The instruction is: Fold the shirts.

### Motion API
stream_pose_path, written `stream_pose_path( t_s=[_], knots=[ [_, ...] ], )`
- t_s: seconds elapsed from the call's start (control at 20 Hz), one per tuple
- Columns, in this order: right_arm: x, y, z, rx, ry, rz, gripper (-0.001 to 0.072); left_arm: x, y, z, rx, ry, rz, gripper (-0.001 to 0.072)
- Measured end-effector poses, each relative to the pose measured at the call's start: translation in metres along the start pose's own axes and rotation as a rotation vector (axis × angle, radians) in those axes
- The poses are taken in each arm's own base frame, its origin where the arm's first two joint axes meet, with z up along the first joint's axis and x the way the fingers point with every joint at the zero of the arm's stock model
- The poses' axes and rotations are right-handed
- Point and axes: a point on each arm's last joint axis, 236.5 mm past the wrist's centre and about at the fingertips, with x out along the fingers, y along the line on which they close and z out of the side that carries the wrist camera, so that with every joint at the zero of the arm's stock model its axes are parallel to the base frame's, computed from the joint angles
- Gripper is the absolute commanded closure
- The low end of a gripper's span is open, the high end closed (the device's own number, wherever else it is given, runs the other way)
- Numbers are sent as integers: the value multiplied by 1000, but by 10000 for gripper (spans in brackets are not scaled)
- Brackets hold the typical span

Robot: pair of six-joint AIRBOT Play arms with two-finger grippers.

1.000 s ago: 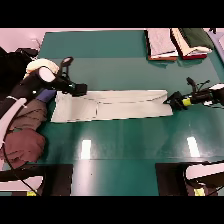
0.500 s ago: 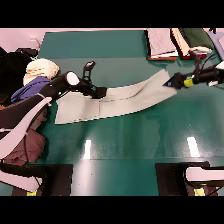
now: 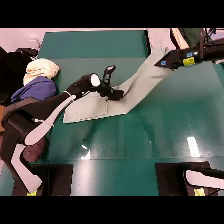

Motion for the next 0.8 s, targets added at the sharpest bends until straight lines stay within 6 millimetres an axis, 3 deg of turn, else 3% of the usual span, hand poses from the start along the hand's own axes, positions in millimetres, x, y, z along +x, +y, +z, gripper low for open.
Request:
stream_pose_path(
  t_s=[0.2, 0.35, 0.5, 0.65, 0.7, 0.75, 0.8],
  knots=[
    [13, 35, 6, -39, -9, 43, 696, -2, 2, 1, -6, 24, -7, 687],
    [28, 63, 10, -53, -23, 109, 696, -31, 15, 22, -13, 7, 3, 687],
    [54, 97, 10, -67, -23, 188, 696, -104, 43, 62, -7, -94, 60, 686],
    [101, 139, 3, -84, -9, 287, 690, -207, 72, 99, -7, -261, 145, 686],
    [124, 153, -2, -91, -6, 316, 624, -243, 80, 106, -7, -317, 179, 686],
    [147, 169, -6, -95, -12, 350, 471, -281, 88, 112, -8, -383, 216, 686],
    [171, 185, -11, -104, -23, 384, 371, -313, 93, 115, -7, -434, 246, 686]
  ],
)
